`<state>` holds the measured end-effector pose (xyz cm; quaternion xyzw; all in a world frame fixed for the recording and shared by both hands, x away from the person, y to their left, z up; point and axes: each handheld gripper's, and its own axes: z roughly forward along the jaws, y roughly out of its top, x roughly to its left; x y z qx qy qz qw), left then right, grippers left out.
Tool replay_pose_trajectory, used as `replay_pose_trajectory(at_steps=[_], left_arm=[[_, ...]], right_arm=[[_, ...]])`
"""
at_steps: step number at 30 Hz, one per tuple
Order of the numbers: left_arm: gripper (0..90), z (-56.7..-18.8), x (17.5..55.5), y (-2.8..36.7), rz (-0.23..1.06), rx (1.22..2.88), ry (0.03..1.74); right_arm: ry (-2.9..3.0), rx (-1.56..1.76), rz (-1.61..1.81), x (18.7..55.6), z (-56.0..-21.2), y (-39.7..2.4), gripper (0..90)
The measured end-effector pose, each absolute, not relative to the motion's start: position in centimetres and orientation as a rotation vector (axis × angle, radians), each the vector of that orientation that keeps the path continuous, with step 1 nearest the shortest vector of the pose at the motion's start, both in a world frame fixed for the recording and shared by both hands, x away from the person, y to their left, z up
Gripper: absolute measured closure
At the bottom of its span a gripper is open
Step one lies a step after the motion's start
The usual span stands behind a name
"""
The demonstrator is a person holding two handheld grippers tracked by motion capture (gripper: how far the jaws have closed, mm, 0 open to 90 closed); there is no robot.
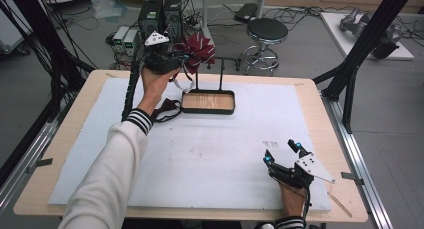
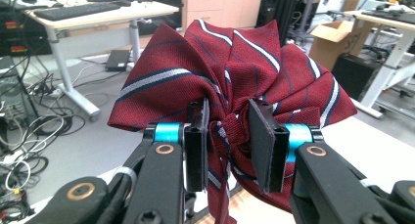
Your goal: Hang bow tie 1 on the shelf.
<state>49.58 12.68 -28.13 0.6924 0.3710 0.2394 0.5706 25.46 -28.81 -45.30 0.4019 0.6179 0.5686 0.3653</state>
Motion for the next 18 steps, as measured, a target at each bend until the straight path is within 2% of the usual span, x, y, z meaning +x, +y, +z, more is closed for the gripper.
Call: replay_pose_trajectory(at_steps=[6,18], left_arm=[[69.9,-28.0,50.3,13.5,0.552,1.594,0.906],[69.8,-27.9,50.8,14.6,0.638,1.597,0.976]], right_arm=[[1.587,1.039,1.456,25.4,-45.3,-28.8,11.0],[1.589,1.043,1.456,25.5,-45.3,-28.8,11.0]])
